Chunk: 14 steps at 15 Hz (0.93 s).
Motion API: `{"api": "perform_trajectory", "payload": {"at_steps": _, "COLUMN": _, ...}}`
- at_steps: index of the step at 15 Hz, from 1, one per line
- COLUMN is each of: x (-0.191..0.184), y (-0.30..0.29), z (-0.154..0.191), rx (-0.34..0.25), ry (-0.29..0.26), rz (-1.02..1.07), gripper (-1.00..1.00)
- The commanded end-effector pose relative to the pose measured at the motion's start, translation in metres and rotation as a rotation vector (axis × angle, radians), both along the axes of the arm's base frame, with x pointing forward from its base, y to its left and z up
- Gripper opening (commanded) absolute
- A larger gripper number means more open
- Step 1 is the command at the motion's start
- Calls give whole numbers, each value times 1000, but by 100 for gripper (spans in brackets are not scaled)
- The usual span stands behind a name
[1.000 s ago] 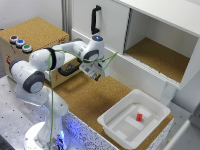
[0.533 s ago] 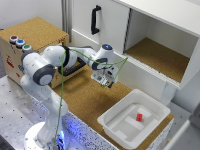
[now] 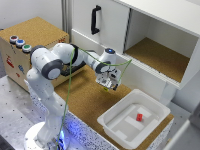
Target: Put the yellow block on the table
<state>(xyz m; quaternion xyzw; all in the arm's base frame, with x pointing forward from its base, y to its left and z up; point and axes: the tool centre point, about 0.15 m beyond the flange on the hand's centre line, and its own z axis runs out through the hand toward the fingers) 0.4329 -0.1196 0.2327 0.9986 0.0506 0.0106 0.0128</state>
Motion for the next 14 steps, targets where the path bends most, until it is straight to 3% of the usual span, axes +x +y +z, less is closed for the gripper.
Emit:
{"api": "perform_trajectory", "payload": {"at_steps": 1, "x": 27, "y": -10, "z": 12, "rx": -6, "ry": 36, "rz": -92, "gripper": 100}}
{"api": "perform_trajectory", "payload": {"at_steps": 4, "x": 23, "y": -4, "z": 40, "rx": 50, "ry": 10, "rz": -115, "gripper": 100}}
{"api": "perform_trajectory", "payload": {"at_steps": 11, "x": -11, "y": 18, "z": 109, "rx": 56, "ry": -34, "rz": -64, "gripper": 100}}
{"api": "perform_trajectory", "payload": {"at_steps": 14, "x": -32, "y": 48, "z": 133, "rx": 121, "ry": -53, "rz": -50, "gripper": 100}}
